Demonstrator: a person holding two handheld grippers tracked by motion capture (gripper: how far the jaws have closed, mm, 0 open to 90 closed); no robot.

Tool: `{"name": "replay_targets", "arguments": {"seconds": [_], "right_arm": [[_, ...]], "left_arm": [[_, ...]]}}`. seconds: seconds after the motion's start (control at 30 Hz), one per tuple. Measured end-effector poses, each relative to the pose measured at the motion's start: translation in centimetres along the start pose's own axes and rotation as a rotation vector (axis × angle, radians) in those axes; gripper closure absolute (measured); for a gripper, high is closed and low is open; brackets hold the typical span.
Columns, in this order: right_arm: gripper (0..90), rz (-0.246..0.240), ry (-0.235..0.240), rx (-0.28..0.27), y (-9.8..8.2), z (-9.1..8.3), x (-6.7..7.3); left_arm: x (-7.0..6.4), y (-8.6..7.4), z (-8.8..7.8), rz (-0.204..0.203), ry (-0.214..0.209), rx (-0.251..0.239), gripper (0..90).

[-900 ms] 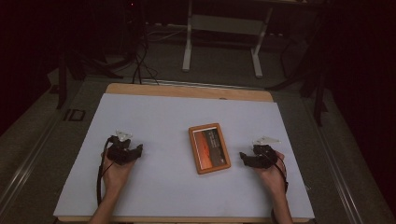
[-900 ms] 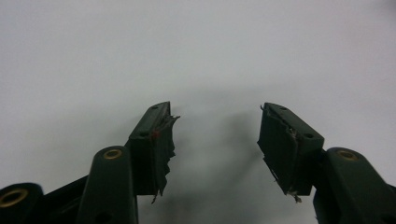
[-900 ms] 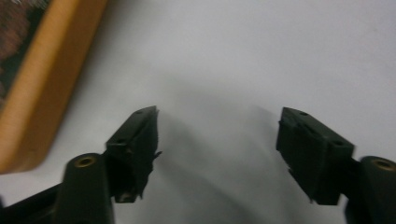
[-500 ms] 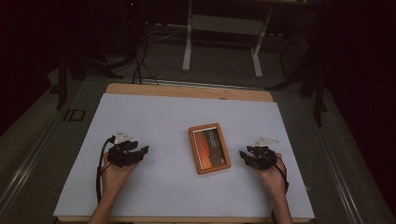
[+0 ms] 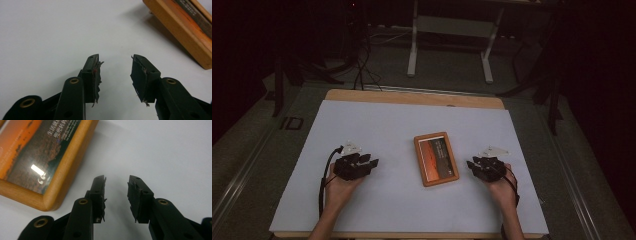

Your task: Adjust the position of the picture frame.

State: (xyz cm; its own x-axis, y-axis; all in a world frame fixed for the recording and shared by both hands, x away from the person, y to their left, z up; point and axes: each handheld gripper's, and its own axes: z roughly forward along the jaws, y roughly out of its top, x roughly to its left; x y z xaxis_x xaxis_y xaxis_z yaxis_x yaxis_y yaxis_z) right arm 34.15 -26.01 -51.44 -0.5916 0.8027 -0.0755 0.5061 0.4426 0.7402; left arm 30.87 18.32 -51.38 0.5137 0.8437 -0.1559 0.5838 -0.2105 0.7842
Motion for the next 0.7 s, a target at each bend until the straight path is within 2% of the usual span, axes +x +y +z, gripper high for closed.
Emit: {"name": "replay_targets", "arguments": {"seconds": [0.13,0.47,0.7], "right_arm": [[67.6,0.035,0.039,-0.022,0.2,0.0,0.0],[70.0,0.01,0.056,-0.022,0.9,0.3,0.9],[67.4,0.023,0.082,-0.043,1.2,0.0,0.9]], "left_arm": [[-0.3,0.1,0.3,0.004,-0.013,0.0,58.2],[-1.3,-0.1,1.5,0.01,-0.059,0.022,58.1],[-2.5,0.3,2.3,0.042,-0.09,0.038,57.9]]}}
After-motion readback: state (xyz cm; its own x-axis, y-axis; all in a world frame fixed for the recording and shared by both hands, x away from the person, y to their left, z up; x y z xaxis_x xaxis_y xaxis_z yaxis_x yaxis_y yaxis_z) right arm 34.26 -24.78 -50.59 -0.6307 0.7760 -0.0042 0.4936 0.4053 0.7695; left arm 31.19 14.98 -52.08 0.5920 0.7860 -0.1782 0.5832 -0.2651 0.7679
